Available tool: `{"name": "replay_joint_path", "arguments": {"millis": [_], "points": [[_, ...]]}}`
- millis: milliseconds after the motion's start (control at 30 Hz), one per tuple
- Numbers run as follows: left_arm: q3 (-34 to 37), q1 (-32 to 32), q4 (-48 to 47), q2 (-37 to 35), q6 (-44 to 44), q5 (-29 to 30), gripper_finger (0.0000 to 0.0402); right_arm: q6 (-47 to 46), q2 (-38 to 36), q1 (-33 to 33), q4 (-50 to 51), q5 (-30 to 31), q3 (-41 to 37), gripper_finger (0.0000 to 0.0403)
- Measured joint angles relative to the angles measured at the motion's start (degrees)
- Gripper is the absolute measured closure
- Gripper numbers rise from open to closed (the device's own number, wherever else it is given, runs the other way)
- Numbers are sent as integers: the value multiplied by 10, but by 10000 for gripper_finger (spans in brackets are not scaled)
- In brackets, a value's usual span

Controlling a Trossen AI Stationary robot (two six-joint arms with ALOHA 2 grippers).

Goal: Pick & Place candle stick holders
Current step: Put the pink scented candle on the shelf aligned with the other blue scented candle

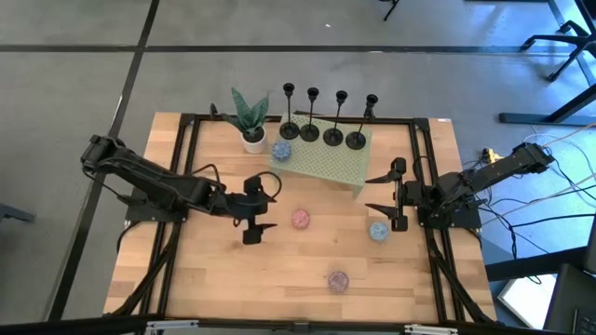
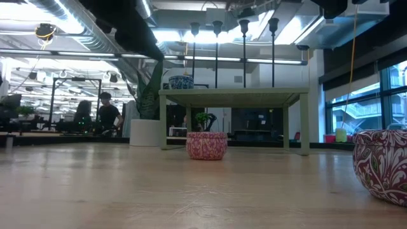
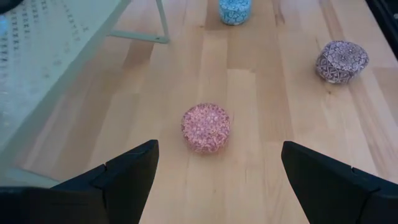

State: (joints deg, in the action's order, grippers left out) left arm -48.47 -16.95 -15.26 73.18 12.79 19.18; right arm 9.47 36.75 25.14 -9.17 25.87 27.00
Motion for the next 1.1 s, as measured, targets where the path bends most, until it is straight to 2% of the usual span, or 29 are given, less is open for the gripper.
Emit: {"name": "replay_joint_path", "arguments": {"millis": [367,567,933,1100], "points": [[59,2,117,4,1,-13,64,0,0,0,0,0,0,114],[61,2,145,17,1,-13,64,0,0,0,0,0,0,114],[60,7,224,104,-30,-10,64,0,0,0,0,0,0,114],[60,28,251,131,-5,-12,64,0,0,0,0,0,0,114]]}}
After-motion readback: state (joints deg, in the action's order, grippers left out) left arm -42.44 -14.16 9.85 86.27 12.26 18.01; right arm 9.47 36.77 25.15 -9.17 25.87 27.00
